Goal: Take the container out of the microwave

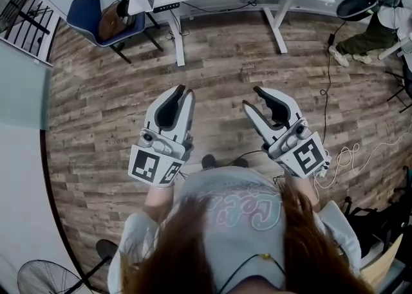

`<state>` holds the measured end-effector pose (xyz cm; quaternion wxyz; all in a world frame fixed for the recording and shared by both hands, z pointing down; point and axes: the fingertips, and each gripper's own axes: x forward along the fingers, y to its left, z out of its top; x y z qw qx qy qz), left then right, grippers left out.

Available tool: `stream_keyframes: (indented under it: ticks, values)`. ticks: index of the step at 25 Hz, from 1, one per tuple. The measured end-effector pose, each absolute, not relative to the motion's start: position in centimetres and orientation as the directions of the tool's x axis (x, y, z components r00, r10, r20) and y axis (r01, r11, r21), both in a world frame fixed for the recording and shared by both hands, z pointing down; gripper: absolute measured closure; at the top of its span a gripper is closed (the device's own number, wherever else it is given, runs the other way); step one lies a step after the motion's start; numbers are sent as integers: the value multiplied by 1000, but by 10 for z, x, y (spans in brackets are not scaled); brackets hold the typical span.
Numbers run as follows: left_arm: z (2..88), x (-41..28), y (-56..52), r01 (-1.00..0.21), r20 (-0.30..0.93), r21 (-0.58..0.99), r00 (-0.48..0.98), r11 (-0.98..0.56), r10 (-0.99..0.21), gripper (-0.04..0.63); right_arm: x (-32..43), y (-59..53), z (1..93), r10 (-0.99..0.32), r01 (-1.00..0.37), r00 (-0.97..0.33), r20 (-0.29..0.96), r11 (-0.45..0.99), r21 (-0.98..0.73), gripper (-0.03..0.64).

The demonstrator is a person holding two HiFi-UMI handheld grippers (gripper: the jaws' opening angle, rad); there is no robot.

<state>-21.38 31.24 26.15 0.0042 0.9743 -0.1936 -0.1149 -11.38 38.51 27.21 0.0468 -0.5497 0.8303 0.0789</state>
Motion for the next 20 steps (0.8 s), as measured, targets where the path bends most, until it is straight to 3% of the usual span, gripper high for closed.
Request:
stream_keyframes:
  ticks: [3,6,20]
  values:
    - [263,-217,309,-386,-224,58,893,-920,-389,402,-114,382,273,-909,-926,-374,-183,375,29,361]
    - [261,-223,304,-401,-230,55,886,-914,-403,356,-112,378,272,-922,-941,-335,-192,339,13,326]
    - [270,-262,289,-387,-213,36,898,-921,-385,339,-145,356,281,-939,-955,-288,-189,295,-9,301]
